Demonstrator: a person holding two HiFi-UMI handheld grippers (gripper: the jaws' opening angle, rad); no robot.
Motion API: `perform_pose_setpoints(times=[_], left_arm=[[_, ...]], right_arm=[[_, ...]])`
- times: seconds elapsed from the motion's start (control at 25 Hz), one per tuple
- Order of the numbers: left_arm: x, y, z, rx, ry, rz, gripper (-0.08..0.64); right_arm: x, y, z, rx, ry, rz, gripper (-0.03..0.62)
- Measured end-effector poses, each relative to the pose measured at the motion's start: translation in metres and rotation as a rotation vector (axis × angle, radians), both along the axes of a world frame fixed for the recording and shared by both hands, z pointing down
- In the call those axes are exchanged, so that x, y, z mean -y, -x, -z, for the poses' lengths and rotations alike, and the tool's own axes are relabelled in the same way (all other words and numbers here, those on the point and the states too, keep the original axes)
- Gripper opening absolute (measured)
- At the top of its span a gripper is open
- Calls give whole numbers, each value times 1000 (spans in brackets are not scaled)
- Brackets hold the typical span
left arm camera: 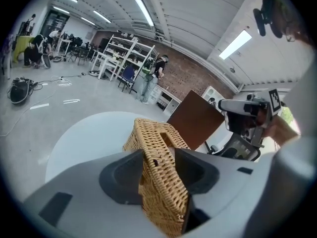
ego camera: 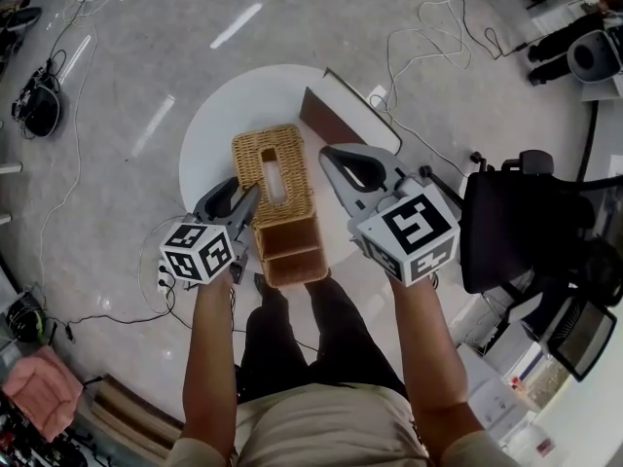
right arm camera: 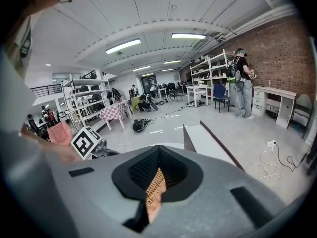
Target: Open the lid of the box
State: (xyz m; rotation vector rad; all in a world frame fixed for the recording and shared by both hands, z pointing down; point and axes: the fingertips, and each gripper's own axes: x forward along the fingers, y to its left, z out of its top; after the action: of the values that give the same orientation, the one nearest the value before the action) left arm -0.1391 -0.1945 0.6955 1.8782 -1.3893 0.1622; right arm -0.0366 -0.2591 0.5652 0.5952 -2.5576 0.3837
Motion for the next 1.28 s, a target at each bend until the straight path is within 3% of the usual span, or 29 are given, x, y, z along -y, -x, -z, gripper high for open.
perform_pose_setpoints(times=[0.6, 1.04, 1.28], left_arm=[[1, -5, 43, -51, -83, 15, 173], [12, -23, 82, -38, -158, -34, 106], [18, -36, 96, -39, -175, -70, 103]], right_arm=[[-8, -2, -1, -15, 12, -11, -8], [-10, -3, 13, -10, 4, -15, -6], [-12, -6, 19, -13, 6, -25, -6]])
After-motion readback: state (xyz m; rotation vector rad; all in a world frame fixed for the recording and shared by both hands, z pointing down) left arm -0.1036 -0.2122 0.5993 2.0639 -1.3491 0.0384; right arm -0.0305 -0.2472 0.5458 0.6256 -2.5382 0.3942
